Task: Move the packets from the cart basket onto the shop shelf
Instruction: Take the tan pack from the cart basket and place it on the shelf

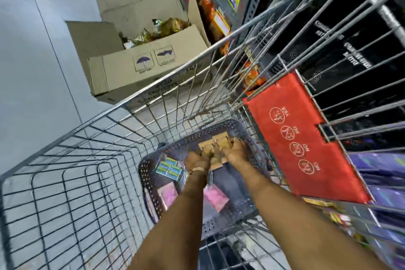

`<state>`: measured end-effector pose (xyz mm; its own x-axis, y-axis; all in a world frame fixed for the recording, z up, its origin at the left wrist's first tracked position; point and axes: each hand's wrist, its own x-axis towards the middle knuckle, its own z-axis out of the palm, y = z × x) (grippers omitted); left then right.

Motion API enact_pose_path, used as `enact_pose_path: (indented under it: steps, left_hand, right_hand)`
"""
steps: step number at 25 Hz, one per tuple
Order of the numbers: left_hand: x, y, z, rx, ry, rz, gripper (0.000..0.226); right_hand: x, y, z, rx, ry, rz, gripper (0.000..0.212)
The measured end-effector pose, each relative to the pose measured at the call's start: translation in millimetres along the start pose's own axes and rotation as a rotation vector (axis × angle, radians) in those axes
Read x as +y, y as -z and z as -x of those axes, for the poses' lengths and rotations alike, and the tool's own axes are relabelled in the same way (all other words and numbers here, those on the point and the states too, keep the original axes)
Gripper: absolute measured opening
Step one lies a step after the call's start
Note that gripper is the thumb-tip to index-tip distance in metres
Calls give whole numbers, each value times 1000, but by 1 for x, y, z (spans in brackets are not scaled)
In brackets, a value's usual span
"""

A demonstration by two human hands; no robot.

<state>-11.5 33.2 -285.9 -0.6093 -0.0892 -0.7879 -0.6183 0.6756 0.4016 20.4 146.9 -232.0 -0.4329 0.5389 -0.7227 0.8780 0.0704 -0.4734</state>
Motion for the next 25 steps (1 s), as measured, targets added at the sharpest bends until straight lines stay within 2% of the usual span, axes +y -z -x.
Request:
enact_pose_path:
  steps: [3,4,6,9,12,14,17,21,25]
  left_hand:
    - [-5,2,-7,-112,41,174,25]
    - [14,16,19,-173,37,243,16]
    - [29,30,45,-292,1,362,12]
    - [35,46,73,-444,-65,390,20]
    - [45,66,105,-546,-73,401,61]
    - [59,82,138,-612,-71,454,56]
    - [78,100,190,-734,-143,520,44]
    - [112,107,283,-794,-401,517,42]
    - [143,86,387,-912,-533,529,42]
  right_hand:
    - [-2,14,8,-121,-138,-297,32]
    - [-2,20,15,-184,-182,-342,29]
    - [-1,33,32,-309,-240,-413,18]
    - [-1,51,56,-343,-342,-483,19]
    - [-17,76,90,-362,-434,-499,25]
    - [-22,97,116,-317,-392,-581,23]
    - [-19,134,164,-218,-210,-817,16]
    - [-8,204,243,-90,69,-1080,26]
    - [20,283,323,52,290,-1232,40]
